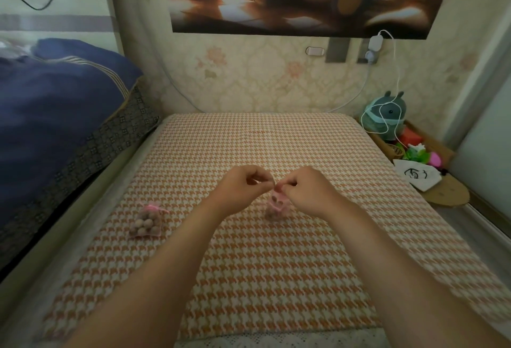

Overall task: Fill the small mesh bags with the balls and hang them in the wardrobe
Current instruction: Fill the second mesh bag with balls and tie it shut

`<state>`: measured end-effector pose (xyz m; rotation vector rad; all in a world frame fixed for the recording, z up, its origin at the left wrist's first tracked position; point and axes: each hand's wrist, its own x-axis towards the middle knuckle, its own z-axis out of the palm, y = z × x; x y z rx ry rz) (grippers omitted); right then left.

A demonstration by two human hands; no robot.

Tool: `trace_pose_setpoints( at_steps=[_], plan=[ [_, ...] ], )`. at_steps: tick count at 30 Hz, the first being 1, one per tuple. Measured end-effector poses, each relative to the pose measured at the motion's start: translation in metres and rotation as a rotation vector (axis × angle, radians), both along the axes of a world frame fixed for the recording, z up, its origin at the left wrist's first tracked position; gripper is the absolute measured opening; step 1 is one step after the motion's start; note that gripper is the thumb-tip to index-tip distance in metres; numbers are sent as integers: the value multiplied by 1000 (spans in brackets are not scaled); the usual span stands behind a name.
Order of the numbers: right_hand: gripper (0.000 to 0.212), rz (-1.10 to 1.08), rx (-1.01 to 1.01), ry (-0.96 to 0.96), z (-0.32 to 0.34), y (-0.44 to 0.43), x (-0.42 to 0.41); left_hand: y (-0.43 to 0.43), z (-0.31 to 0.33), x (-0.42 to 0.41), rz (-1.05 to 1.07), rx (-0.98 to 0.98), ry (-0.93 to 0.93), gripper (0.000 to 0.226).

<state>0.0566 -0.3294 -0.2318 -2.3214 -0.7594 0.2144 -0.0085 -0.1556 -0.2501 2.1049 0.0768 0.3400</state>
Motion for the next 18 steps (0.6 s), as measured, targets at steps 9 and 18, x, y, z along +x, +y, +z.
trace_pose_setpoints(
  at_steps=[9, 18],
  plan=[
    [30, 49, 19, 71, 12, 11, -35, -2, 18, -42, -23, 237, 45, 8],
    [27, 81, 36, 100, 13, 20, -66, 7, 26, -79, 8, 360, 107, 13]
  ],
)
